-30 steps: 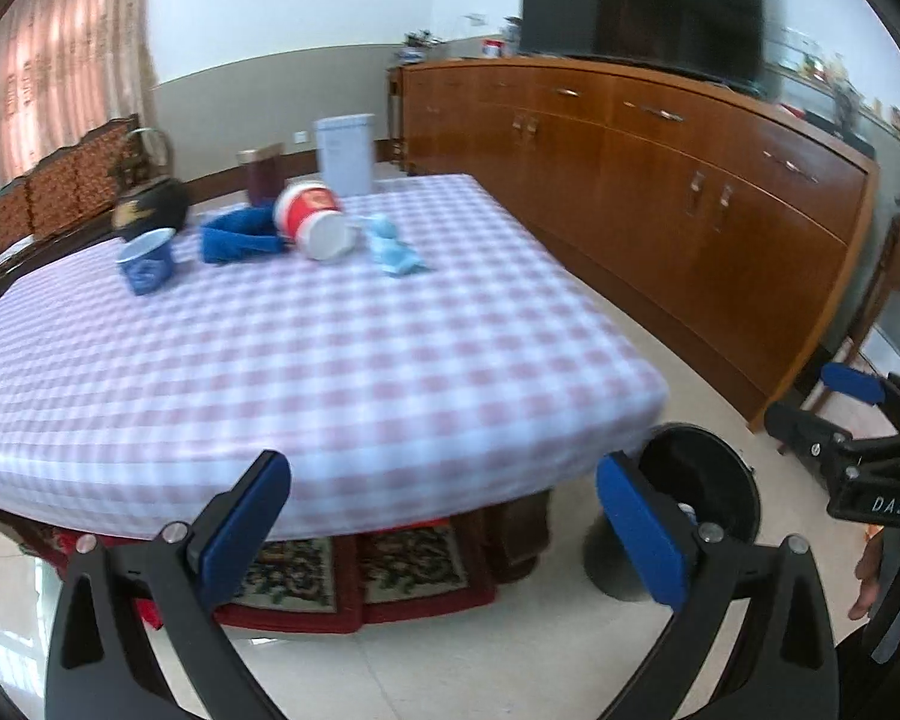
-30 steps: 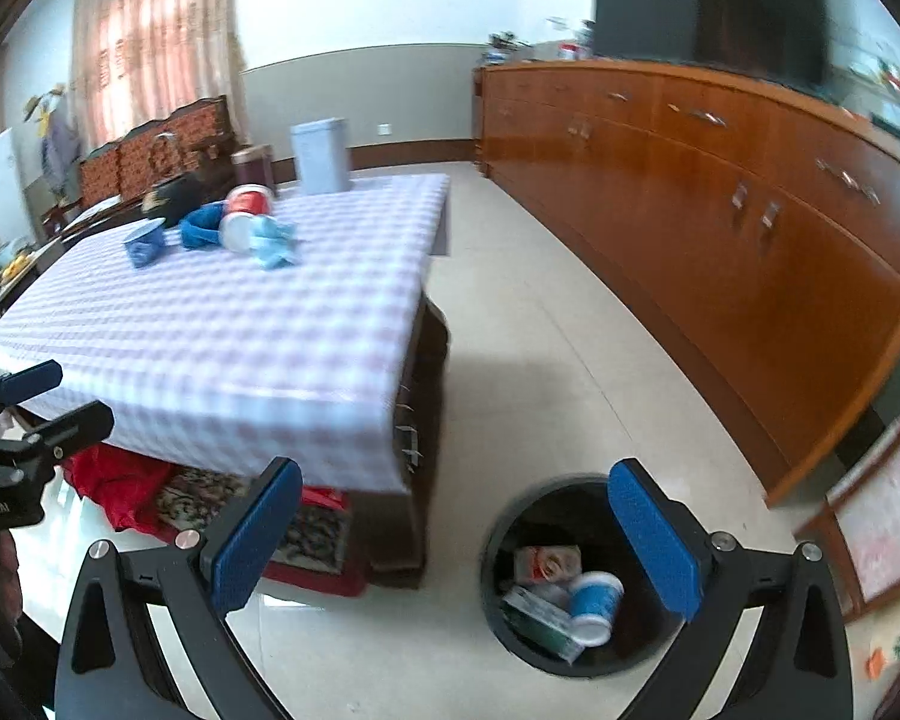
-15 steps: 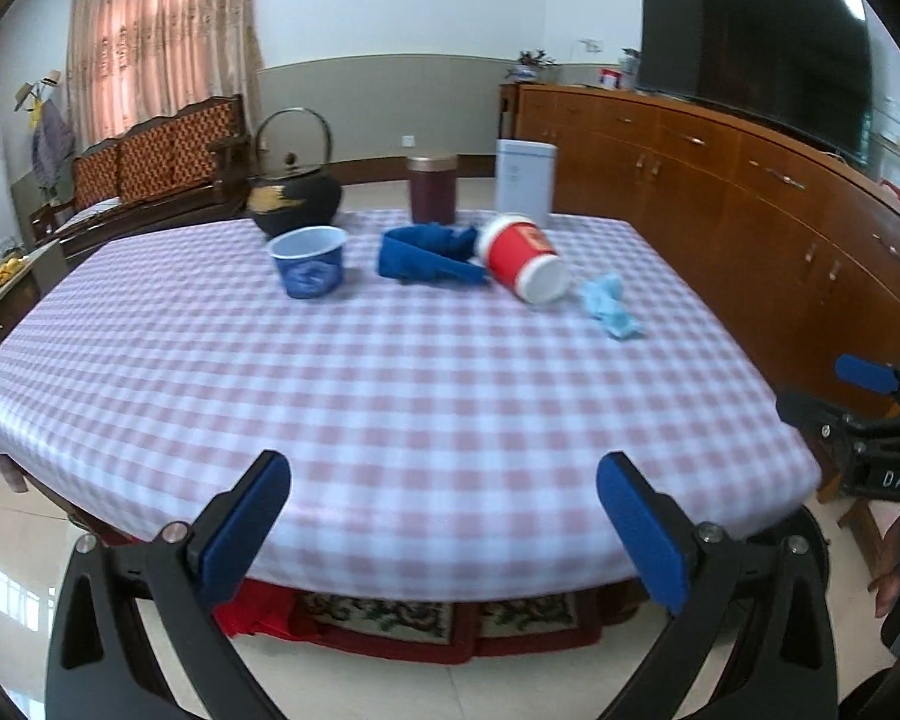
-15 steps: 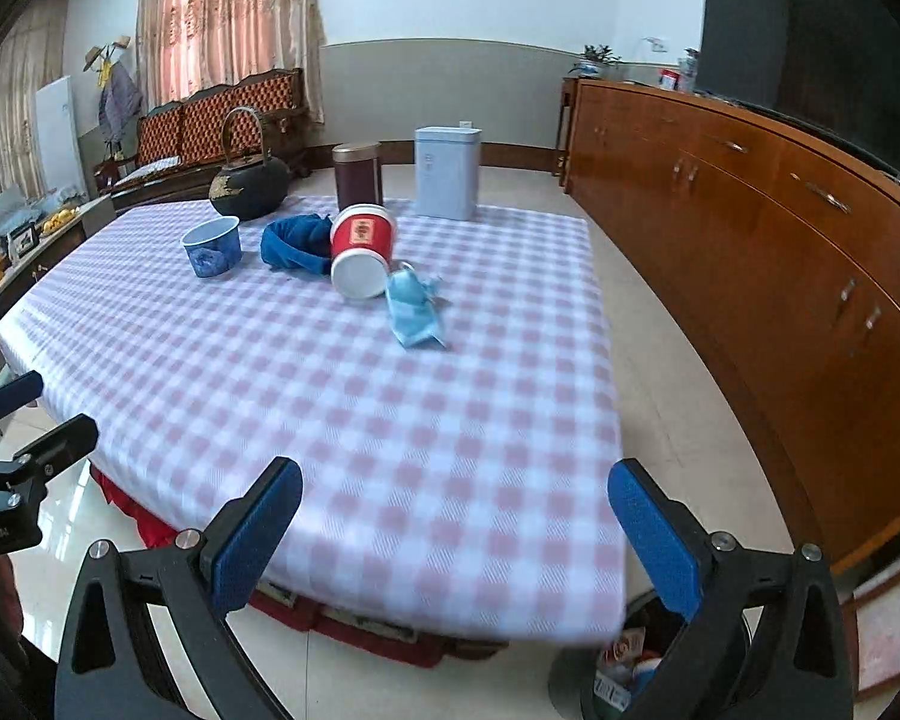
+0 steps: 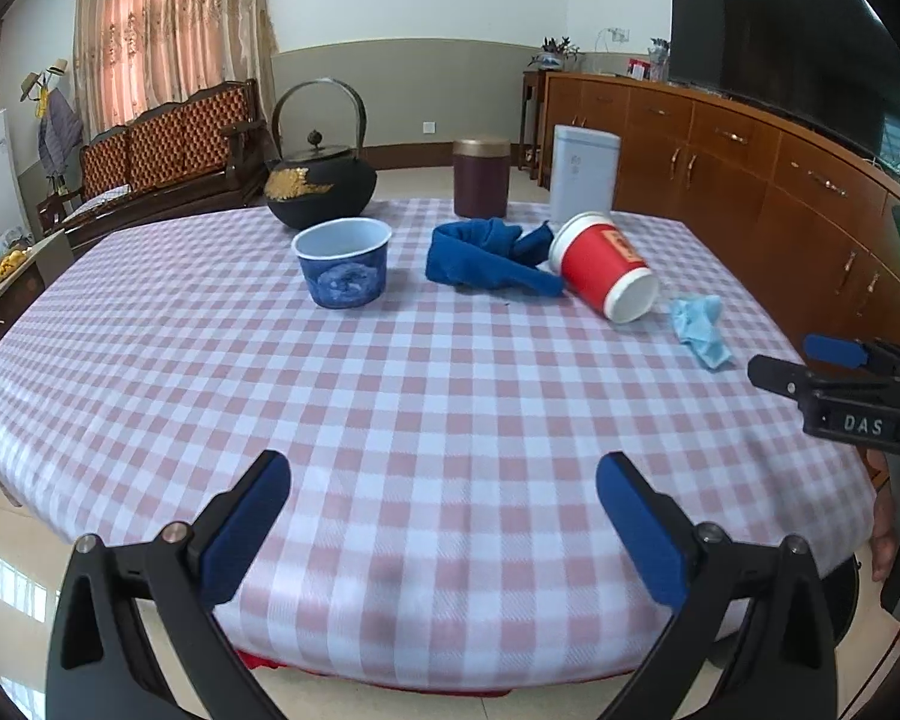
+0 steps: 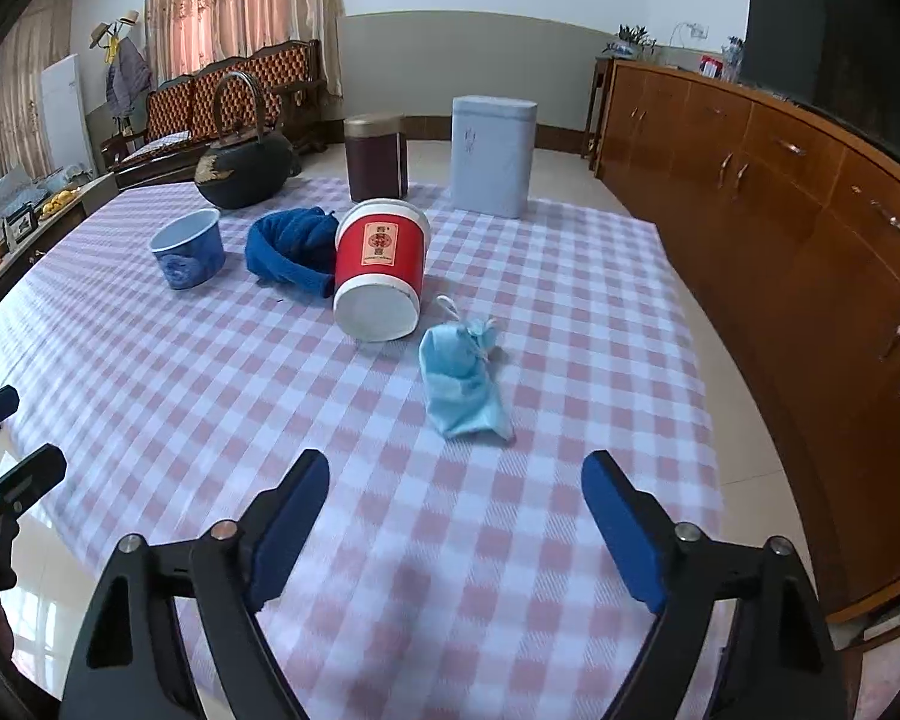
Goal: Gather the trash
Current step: 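Move both tools back to the table toward the towel and mask, then grasp the light blue face mask with the right tool while the left tool approaches the blue towel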
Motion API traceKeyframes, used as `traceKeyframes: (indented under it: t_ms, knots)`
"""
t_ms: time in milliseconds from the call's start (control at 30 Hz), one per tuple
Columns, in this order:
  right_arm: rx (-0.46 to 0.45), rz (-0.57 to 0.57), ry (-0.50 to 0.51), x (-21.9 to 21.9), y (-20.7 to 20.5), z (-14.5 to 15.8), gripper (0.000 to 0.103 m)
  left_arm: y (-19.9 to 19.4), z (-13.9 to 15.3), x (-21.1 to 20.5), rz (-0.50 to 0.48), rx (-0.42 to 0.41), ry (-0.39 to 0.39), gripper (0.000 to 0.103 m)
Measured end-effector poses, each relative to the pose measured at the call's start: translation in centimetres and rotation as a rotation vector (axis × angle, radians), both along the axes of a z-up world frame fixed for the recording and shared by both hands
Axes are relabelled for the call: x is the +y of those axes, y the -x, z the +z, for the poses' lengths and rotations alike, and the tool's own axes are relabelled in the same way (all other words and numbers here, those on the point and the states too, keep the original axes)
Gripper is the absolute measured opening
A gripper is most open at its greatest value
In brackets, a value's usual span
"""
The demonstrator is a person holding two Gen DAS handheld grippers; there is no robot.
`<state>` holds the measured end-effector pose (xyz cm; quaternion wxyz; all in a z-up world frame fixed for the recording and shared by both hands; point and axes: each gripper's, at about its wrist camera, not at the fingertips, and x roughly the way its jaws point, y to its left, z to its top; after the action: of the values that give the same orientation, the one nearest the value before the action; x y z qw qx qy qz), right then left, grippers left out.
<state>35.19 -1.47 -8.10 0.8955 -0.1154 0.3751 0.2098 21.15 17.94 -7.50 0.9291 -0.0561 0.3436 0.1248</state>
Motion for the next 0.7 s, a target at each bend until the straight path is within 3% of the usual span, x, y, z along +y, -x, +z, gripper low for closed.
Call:
traceKeyframes:
  t_ms: [200,367,500,533,567,600,700]
  knots:
    - [0.033,0.003,0.005,1.1,-3.3,-1.5,0.076,-3.0,-0.5,0.3,-0.019,0.009,0.001,0.102]
    - [0.059,0.007,0.010,1.5,-5.0,-2.3,0.061,-5.2,-0.6,0.1,-0.033,0.009,0.000,0.102]
    - [0.068,0.013,0.008,1.3,-5.7,-2.7,0.055,-6.2,-0.7,-0.1,-0.044,0.009,0.001,0.102]
    - [0.071,0.016,0.007,1.3,-5.9,-2.8,0.049,-6.5,-0.8,-0.2,-0.044,0.011,-0.002,0.102]
    - [0.079,0.021,0.006,1.2,-6.0,-2.9,0.033,-6.7,-0.9,-0.2,-0.045,0.013,0.001,0.102]
    - [0.079,0.022,0.003,1.1,-6.2,-3.0,0.026,-6.9,-1.0,-0.3,-0.047,0.015,0.007,0.102]
    - [0.068,0.015,-0.009,0.8,-7.0,-2.7,0.017,-7.8,-1.3,-0.3,-0.046,0.019,0.009,0.102]
